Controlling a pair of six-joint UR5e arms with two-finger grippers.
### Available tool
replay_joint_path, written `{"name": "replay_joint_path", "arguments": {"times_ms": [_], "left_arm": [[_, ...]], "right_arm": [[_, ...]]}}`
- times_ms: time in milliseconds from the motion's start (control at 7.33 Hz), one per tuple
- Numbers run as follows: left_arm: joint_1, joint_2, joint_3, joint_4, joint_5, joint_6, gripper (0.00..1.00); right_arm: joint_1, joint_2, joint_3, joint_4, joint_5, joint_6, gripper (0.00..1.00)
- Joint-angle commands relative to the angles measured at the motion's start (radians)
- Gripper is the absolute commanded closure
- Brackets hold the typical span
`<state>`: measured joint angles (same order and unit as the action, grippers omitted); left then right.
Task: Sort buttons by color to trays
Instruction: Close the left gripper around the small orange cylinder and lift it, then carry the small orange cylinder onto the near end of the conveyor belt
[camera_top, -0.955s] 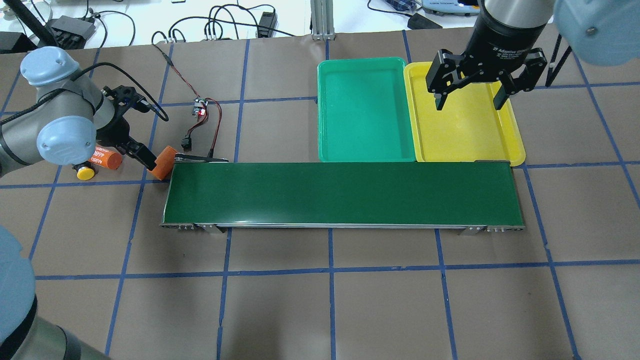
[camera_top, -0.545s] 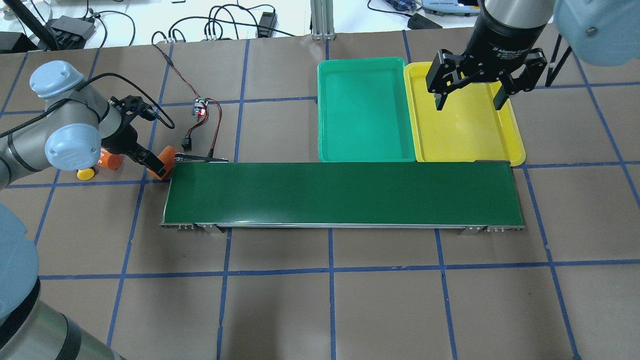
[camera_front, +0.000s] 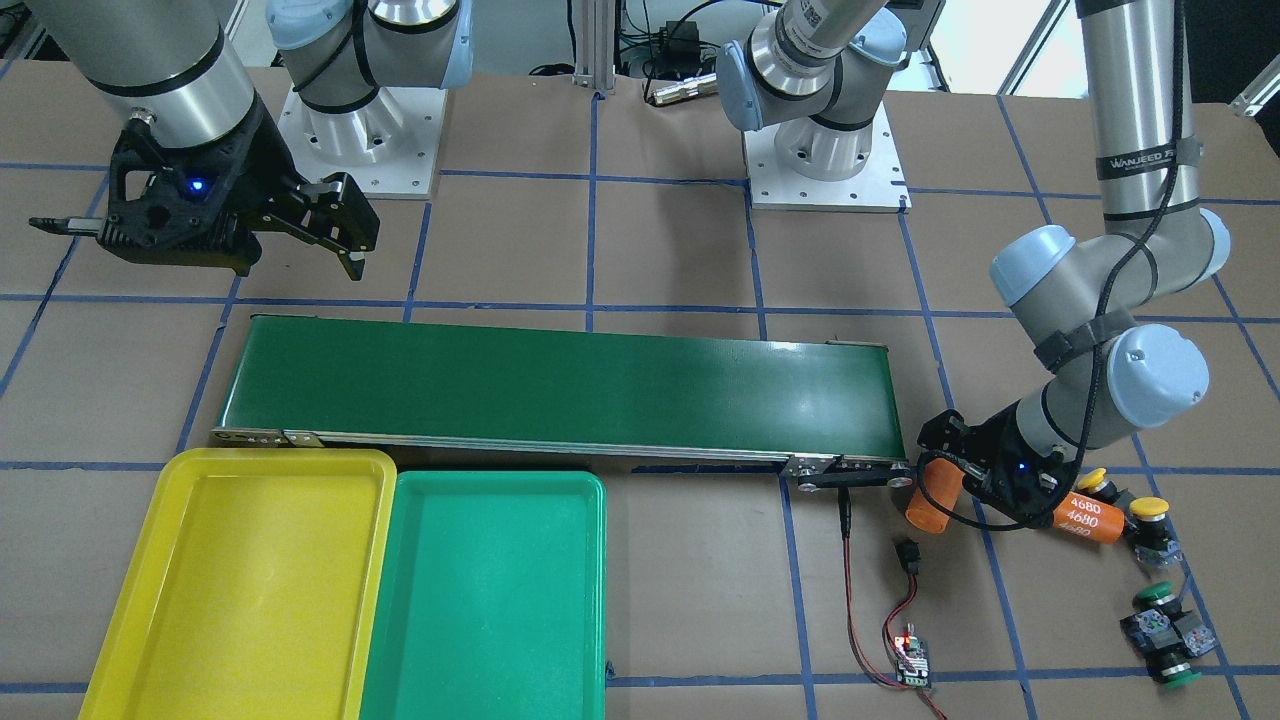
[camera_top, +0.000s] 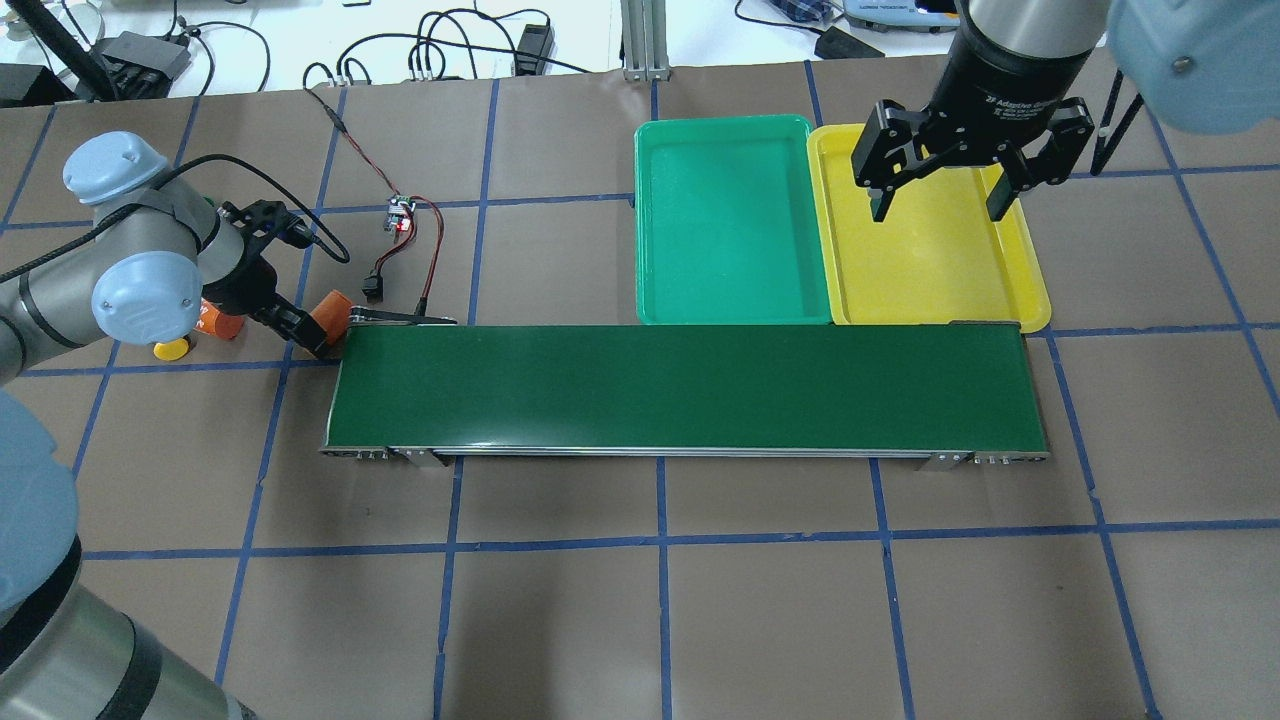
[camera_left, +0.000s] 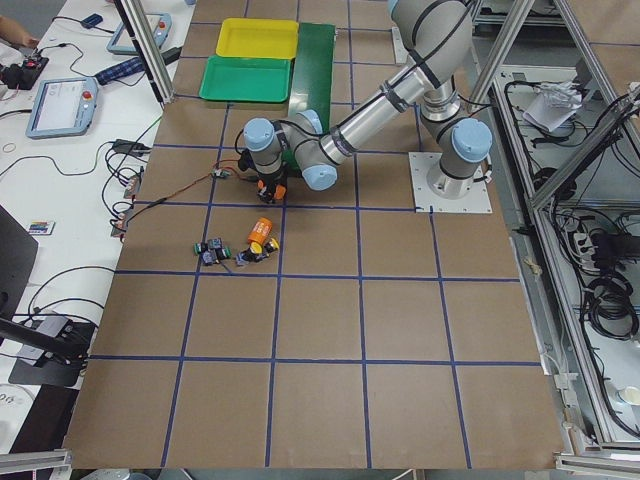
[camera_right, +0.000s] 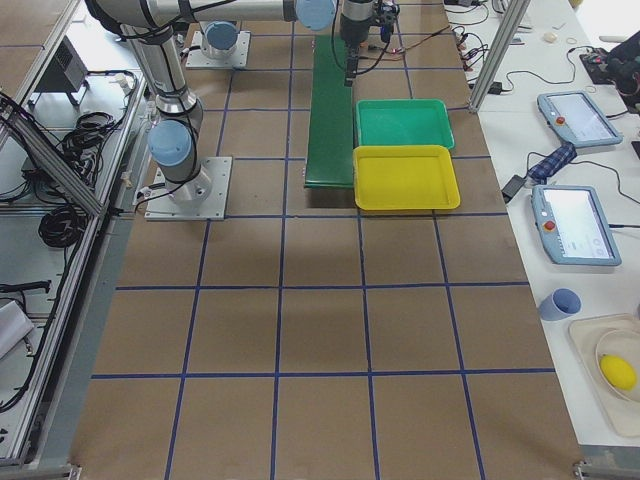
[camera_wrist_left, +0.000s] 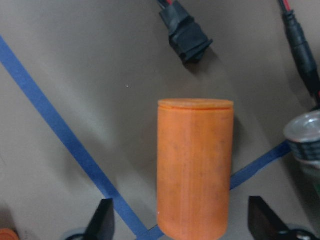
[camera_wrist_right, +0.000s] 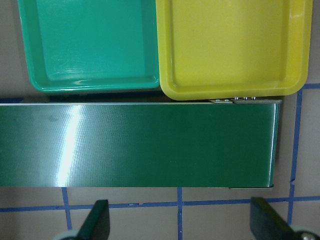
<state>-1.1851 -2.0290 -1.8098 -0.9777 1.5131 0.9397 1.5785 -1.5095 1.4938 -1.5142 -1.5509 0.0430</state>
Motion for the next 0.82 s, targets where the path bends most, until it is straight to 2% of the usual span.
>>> {"name": "replay_joint_path", "arguments": {"times_ms": [0, 273, 409, 682], "left_arm": [[-0.005, 0.027, 0.01, -0.021, 0.004, 0.014, 1.0], [0.001, 0.062, 0.038, -0.07, 0.002, 0.063, 1.0], [-0.008, 0.113, 0.05, -0.103, 0.006, 0.167, 1.0], [-0.016, 0.266, -0.059, -0.143, -0.002, 0.498, 1.0]], "right_arm": [[0.0, 0.002, 0.002, 0.002, 0.0, 0.001, 0.0], [0.0, 0.0, 0.002, 0.0, 0.0, 0.0, 0.0], [0.0, 0.0, 0.002, 0.0, 0.0, 0.001, 0.0], [0.0, 0.0, 0.002, 0.0, 0.0, 0.0, 0.0]]}}
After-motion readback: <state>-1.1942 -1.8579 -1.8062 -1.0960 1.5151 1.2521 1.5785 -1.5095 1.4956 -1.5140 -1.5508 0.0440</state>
